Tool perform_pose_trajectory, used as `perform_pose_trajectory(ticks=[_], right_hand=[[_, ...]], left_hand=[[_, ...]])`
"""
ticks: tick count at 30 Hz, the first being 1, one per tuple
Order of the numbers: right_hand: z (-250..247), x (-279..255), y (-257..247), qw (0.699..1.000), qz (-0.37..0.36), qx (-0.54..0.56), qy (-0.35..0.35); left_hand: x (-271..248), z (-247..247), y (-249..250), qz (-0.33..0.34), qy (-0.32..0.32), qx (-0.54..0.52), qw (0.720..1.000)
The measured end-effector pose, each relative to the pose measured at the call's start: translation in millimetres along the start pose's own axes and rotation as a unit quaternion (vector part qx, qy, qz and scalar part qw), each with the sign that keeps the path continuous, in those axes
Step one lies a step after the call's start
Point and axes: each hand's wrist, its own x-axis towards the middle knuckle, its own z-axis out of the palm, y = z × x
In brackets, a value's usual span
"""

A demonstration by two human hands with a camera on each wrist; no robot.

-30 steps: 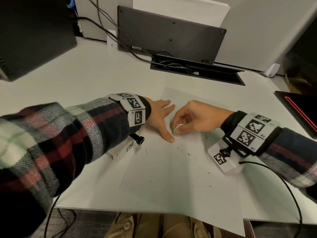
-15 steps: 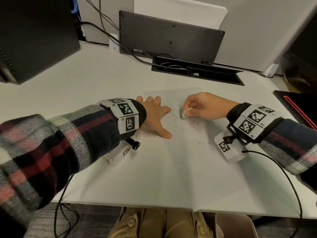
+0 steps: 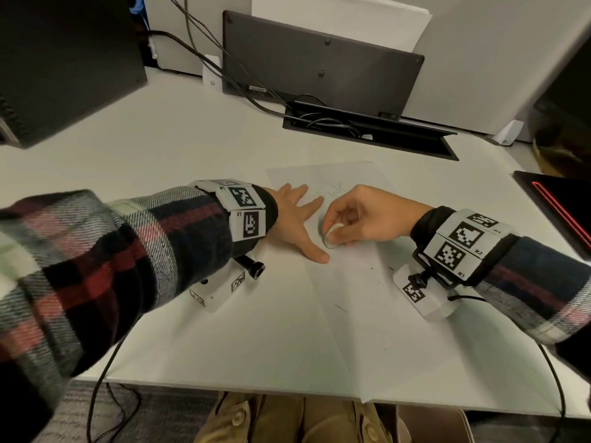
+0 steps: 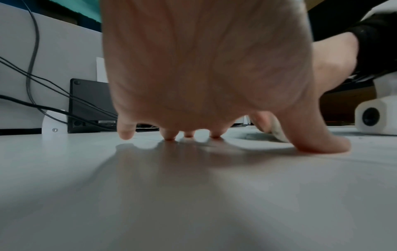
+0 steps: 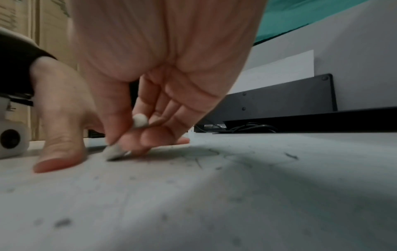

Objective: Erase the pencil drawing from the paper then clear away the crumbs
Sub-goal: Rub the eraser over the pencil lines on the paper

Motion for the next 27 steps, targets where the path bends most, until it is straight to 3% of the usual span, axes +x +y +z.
perform_pose_trajectory(ticks=[3, 7, 11, 15, 18, 22, 25, 27], right_hand=[[-1.9, 4.9, 2.2, 0.995, -0.015, -0.063, 0.073], [1.3, 2.1, -1.5, 1.0, -0.004, -0.021, 0.021], [0.3, 5.4, -0.4, 0.994, -0.014, -0.074, 0.083], [3.9, 4.0, -5.1, 0.998, -0.013, -0.044, 0.04], [0.4, 6.2, -2.0, 0.993, -0.009, -0.086, 0.085], [4.8, 2.5, -6.8, 0.999, -0.005, -0.031, 0.029], [2.5, 4.2, -4.5, 0.994, -0.01, -0.082, 0.077], [3.1, 2.4, -4.6, 0.996, -0.006, -0.064, 0.059]], left_hand=[[0.4, -0.7, 1.0, -0.001, -0.002, 0.0, 1.0], [-0.3, -0.7, 1.5, -0.004, -0.005, -0.008, 1.0], [-1.3, -1.0, 1.9, -0.008, -0.002, 0.005, 1.0], [-1.4, -0.8, 2.4, -0.01, -0.007, 0.001, 1.0], [-1.6, -1.5, 2.5, -0.01, -0.004, 0.008, 1.0], [-1.4, -1.2, 1.7, -0.01, -0.005, 0.004, 1.0], [-1.8, -1.5, 2.0, -0.01, -0.002, 0.013, 1.0], [-2.2, -1.2, 2.8, -0.01, -0.004, 0.009, 1.0]])
